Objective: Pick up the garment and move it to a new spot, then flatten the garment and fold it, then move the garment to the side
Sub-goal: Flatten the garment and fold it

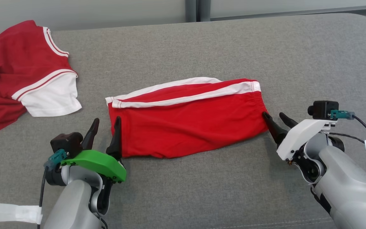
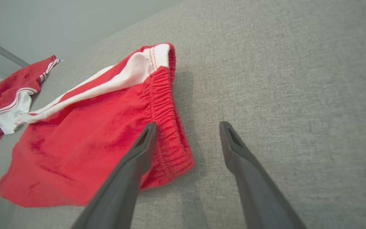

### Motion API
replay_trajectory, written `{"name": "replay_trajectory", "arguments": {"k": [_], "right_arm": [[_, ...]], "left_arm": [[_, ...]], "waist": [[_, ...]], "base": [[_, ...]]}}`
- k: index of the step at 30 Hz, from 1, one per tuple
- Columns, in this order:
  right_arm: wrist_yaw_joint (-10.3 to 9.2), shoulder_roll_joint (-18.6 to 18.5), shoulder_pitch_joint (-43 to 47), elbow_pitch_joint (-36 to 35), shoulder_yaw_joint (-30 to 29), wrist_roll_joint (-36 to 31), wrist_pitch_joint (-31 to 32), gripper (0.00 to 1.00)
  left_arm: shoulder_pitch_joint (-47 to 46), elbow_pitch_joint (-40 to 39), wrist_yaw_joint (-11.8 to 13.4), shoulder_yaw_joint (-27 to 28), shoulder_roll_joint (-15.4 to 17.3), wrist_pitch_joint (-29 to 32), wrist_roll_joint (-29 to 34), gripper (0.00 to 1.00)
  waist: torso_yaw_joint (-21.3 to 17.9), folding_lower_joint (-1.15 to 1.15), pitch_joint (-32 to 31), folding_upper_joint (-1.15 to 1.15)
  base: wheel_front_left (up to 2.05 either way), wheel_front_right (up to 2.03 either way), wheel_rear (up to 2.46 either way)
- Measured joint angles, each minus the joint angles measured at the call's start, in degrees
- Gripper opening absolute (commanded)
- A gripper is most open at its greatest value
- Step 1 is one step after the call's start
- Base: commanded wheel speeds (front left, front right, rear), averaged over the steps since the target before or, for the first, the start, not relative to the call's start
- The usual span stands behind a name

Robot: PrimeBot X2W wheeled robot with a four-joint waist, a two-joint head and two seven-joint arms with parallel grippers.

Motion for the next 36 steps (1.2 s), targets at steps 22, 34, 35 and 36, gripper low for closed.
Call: {"name": "replay_trajectory", "arguments": {"k": [22, 34, 35, 36], "right_arm": [[0.00, 1.41, -1.58, 1.23, 3.52, 7.04, 7.13, 0.28], [0.01, -0.66, -3.43, 0.60, 4.97, 7.89, 5.47, 0.00], [0.01, -1.11, -3.63, 0.42, 5.09, 7.89, 5.41, 0.00], [0.01, -1.70, -3.77, 0.33, 5.20, 7.89, 5.20, 0.00]], "left_arm": [[6.34, -9.54, 3.11, -0.29, 0.15, -0.15, -0.09, 1.00], [9.04, -12.95, 4.59, 1.52, 0.32, -0.15, -0.08, 1.00], [9.14, -13.13, 4.59, 1.51, 0.33, -0.15, -0.08, 1.00], [9.20, -13.33, 4.60, 1.53, 0.32, -0.15, -0.07, 1.00]], "waist": [[4.79, 0.00, 0.11, 0.00], [3.64, 0.00, 0.09, 0.00], [3.38, 0.00, 0.06, 0.00], [3.11, 0.00, 0.04, 0.00]], "base": [[0.00, 0.00, 0.00], [0.00, 0.00, 0.00], [0.00, 0.00, 0.00], [0.00, 0.00, 0.00]]}}
